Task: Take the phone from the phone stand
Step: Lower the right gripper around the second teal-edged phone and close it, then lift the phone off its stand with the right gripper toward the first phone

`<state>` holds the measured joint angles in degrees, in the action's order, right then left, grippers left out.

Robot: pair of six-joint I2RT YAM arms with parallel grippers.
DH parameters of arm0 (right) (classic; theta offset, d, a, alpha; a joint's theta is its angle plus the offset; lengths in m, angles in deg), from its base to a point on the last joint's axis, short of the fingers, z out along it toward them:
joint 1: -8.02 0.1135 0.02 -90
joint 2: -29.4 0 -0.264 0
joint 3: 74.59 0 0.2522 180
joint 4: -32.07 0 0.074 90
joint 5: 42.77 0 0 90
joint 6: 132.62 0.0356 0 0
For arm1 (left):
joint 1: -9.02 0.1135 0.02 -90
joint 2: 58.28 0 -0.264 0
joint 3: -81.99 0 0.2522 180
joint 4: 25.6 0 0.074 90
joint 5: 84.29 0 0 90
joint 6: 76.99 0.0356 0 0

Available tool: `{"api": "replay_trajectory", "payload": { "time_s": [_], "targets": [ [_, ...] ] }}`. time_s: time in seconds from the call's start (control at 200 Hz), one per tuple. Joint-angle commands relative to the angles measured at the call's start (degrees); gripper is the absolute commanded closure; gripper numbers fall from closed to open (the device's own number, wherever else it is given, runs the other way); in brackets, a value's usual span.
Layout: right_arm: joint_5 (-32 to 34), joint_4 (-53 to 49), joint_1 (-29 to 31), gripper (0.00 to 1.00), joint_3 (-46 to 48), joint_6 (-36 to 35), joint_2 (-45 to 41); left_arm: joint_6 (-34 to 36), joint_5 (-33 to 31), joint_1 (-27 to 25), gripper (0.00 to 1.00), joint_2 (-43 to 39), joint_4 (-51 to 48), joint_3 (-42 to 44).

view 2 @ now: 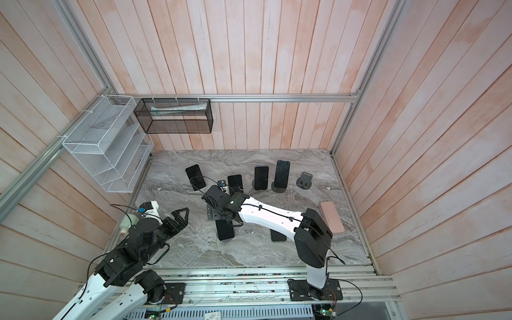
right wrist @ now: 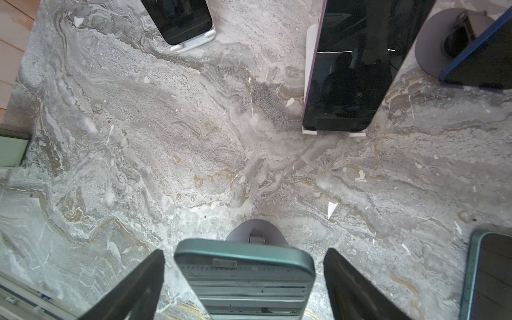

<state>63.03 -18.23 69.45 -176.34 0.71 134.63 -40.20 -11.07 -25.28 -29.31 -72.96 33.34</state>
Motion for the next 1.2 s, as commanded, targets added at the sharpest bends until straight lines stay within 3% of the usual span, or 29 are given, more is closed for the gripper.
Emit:
{"api": "replay_trajectory", "payload": {
  "time_s": [0.0, 0.615, 0.835, 1.195],
  "targets": [
    [0.29, 1.19, 0.39, 0.11, 1.01, 1.05, 1.29, 0.04, 0.69, -0.08, 0.01, 0.46, 1.21, -0.17],
    [1.27, 1.48, 0.86, 0.20, 0.35, 1.96, 4.20, 0.46, 0.95, -0.06, 0.01, 1.23, 1.22, -0.34],
    [1.92, 1.54, 1.21, 0.28, 0.22, 1.40, 3.07, 0.65, 0.78, -0.06, 0.01, 0.93, 0.73, -0.49],
    [3.81, 0.44, 2.12, 0.32, 0.75, 0.26, -0.73, 0.92, 0.69, -0.07, 0.01, 1.05, 1.07, -0.88]
  ]
}}
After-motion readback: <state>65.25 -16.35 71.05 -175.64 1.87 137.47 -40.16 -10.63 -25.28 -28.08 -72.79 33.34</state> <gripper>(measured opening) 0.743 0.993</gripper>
